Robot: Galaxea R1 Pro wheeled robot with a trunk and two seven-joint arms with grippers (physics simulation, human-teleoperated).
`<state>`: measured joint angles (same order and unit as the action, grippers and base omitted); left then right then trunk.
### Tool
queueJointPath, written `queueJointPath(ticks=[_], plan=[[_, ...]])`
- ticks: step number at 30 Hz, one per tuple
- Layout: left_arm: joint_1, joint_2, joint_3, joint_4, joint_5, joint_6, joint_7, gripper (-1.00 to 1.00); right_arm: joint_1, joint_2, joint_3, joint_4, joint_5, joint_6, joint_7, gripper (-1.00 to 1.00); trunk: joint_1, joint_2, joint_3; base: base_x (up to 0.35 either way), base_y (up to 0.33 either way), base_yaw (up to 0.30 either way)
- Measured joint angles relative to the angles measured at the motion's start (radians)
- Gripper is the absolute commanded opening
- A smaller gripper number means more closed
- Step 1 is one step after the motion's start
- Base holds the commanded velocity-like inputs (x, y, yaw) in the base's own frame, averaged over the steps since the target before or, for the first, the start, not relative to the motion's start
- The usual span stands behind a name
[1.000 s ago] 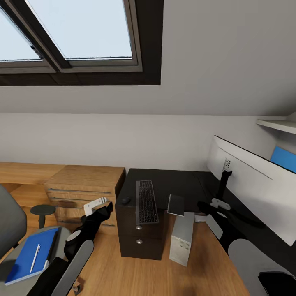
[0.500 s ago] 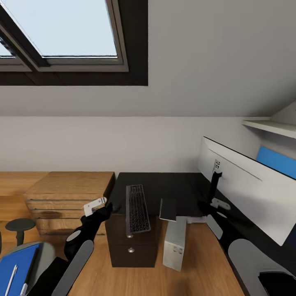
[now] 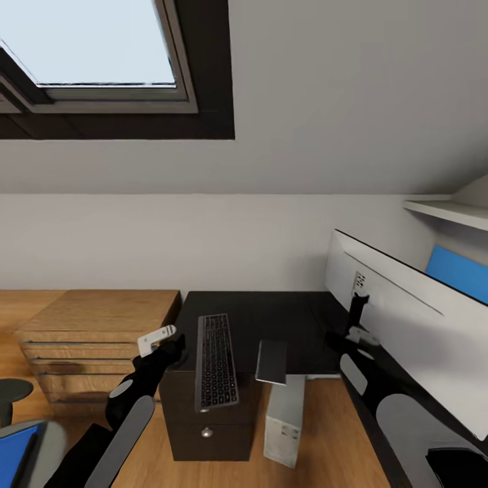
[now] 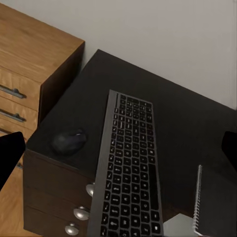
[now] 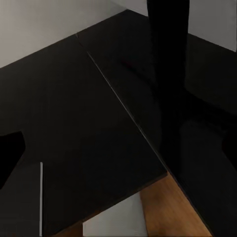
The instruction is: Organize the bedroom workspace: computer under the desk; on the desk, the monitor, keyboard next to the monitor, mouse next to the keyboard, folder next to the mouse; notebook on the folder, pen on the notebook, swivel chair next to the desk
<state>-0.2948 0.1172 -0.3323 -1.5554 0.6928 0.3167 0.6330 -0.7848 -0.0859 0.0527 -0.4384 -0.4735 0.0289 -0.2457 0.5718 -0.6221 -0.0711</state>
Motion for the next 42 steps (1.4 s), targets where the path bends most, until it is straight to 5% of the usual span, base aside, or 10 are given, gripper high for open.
queueJointPath(ticks=[24, 42], plan=[[0.0, 0.001, 0.006, 0.0, 0.001, 0.001, 0.0, 1.0, 0.0, -0.002, 0.001, 0.003, 0.001, -0.001, 0.0, 1.0, 0.0, 0.0, 0.0, 0.279, -0.005, 0.0], [0.0, 0.001, 0.006, 0.0, 0.0, 0.002, 0.0, 1.0, 0.0, -0.002, 0.001, 0.006, 0.002, -0.001, 0.001, 1.0, 0.0, 0.0, 0.0, 0.027, 0.0, 0.0]])
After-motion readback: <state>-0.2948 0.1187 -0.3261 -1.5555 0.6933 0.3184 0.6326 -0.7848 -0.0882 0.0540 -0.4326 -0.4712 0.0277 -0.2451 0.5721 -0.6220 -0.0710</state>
